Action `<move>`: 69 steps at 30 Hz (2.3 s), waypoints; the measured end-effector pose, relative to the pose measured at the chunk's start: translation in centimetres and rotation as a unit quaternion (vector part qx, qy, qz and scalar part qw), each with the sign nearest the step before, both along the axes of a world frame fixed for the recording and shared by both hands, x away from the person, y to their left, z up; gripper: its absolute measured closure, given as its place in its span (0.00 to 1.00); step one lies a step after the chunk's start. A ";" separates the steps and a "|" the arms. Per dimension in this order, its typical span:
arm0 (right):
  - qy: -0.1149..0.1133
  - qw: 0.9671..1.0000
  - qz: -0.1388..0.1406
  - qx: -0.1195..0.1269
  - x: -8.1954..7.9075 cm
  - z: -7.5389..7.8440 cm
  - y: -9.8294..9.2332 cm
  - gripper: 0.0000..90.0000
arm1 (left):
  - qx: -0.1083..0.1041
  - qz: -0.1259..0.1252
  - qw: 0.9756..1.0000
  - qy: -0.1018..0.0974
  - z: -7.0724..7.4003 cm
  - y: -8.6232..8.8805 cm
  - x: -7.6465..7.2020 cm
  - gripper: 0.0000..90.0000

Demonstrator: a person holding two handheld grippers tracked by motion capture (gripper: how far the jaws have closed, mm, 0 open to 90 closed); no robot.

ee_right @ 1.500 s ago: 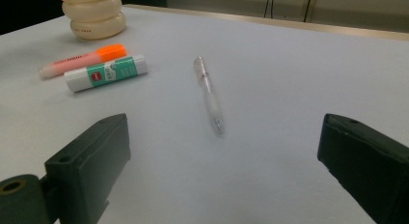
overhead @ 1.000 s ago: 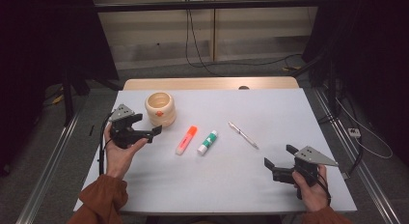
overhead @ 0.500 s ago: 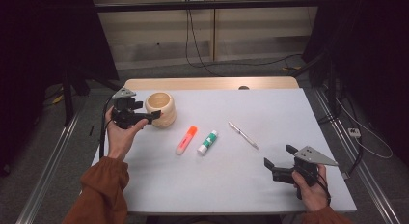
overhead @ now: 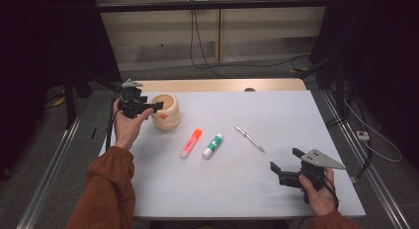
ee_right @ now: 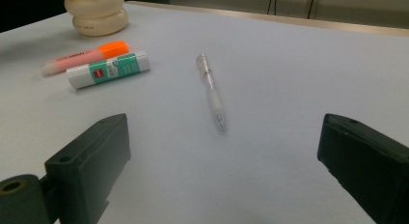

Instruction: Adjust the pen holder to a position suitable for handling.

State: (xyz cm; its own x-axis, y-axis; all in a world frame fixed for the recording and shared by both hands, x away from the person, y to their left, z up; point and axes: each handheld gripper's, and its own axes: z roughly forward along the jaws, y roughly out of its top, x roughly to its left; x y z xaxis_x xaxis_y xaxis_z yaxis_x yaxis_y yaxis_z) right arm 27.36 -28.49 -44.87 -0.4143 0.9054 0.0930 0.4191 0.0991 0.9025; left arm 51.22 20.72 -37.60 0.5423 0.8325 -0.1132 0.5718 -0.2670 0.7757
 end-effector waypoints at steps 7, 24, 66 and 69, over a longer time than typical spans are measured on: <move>0.002 1.000 -0.001 0.001 0.1 0.0 0.0 0.05 | -0.010 0.030 0.999 0.022 -1.2 0.3 2.1 0.50; 0.001 1.000 -0.001 0.000 0.1 -0.1 0.0 0.05 | 0.029 0.058 0.996 0.063 -2.8 -0.1 3.8 0.74; -0.001 1.000 -0.001 0.000 0.1 0.0 0.0 0.05 | -0.018 0.074 0.996 0.037 0.1 0.6 -0.1 0.81; -0.001 1.000 0.000 0.000 0.1 0.0 0.1 0.05 | -0.017 0.070 0.997 0.037 0.5 0.5 -0.6 0.81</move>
